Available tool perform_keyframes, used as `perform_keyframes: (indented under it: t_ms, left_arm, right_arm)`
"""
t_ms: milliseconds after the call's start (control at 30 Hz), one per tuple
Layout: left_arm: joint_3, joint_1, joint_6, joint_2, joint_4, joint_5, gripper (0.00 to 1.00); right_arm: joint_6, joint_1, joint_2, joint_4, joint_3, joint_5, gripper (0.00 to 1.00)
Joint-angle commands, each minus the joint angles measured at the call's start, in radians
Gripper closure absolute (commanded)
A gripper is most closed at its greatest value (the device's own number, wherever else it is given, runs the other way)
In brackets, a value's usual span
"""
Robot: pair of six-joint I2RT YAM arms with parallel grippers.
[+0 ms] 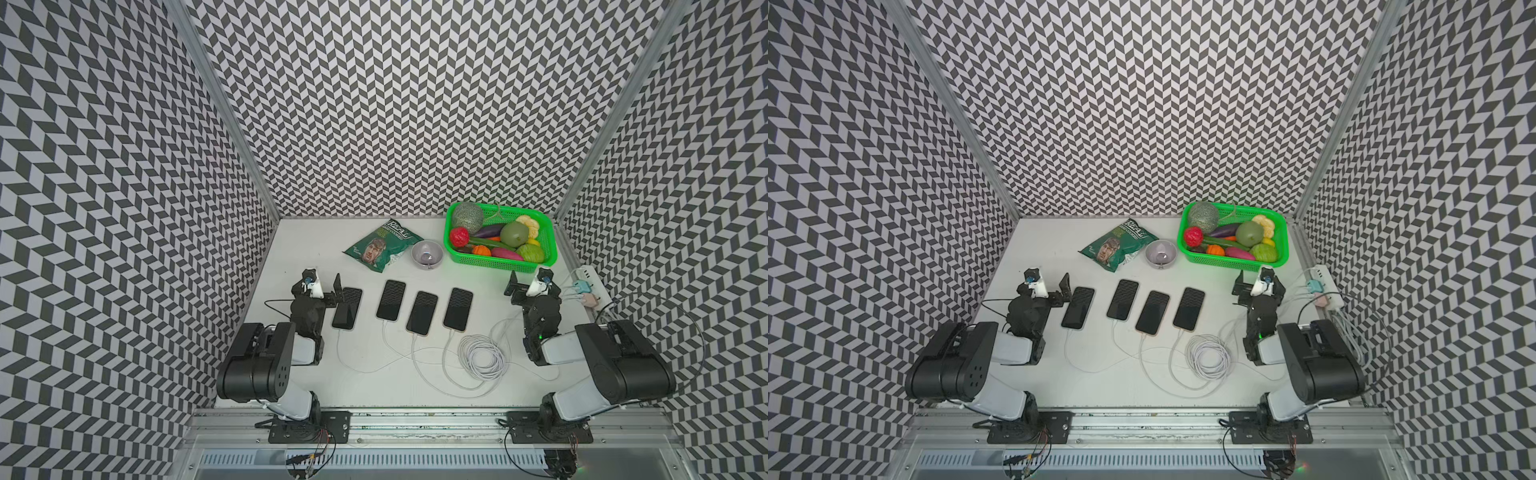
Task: Unplug the charging cable from the phone
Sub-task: Pick up the phone at the center of the board.
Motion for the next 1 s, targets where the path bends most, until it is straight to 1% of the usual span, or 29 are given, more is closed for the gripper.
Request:
perform_keyframes:
  t_ms: [0, 400, 500, 533, 600, 633, 667, 700, 733, 767, 833, 933, 967]
  left_arm:
    - [0.015, -0.008, 0.016, -0.003, 0.005, -0.023, 0.00]
    - [0.016, -0.002, 0.012, -0.006, 0.002, -0.015, 0.00]
    - [0.024, -0.020, 0.008, -0.022, -0.018, -0.095, 0.00]
    - [0.036, -0.028, 0.006, -0.039, -0.056, -0.119, 0.00]
    - [0.097, -0.040, -0.009, -0.096, -0.216, -0.181, 0.00]
    - [0.146, -0.041, -0.030, -0.113, -0.318, -0.225, 0.00]
    - [0.197, -0.042, -0.085, -0.125, -0.436, -0.278, 0.00]
    - [0.254, -0.042, -0.147, -0.132, -0.564, -0.326, 0.00]
    - [0.309, -0.042, -0.195, -0.135, -0.671, -0.357, 0.00]
    - [0.347, -0.040, -0.218, -0.137, -0.731, -0.353, 0.00]
    - [0.383, -0.046, -0.244, -0.155, -0.807, -0.345, 0.00]
    - [0.392, -0.044, -0.331, -0.234, -0.859, -0.358, 0.00]
    - [0.418, -0.045, -0.383, -0.262, -0.924, -0.360, 0.00]
  right_arm:
    - [0.010, -0.007, -0.015, 0.034, 0.013, -0.006, 0.00]
    - [0.008, -0.009, -0.016, 0.035, 0.011, -0.007, 0.00]
    - [0.000, -0.007, -0.026, 0.040, 0.007, -0.010, 0.00]
    - [-0.006, -0.007, -0.043, 0.038, 0.006, -0.016, 0.00]
    - [-0.028, -0.001, -0.102, 0.011, 0.015, -0.041, 0.00]
    - [-0.019, 0.005, -0.153, -0.079, 0.049, -0.020, 0.00]
    - [0.016, 0.009, -0.206, -0.231, 0.111, 0.004, 0.00]
    - [0.064, 0.008, -0.248, -0.435, 0.186, 0.024, 0.00]
    - [0.097, 0.006, -0.268, -0.575, 0.256, 0.039, 0.00]
    - [0.104, 0.007, -0.278, -0.685, 0.311, 0.019, 0.00]
    - [0.097, 0.007, -0.286, -0.820, 0.384, -0.075, 0.00]
    - [0.150, 0.007, -0.297, -0.957, 0.445, -0.191, 0.00]
    - [0.173, 0.007, -0.318, -0.970, 0.450, -0.281, 0.00]
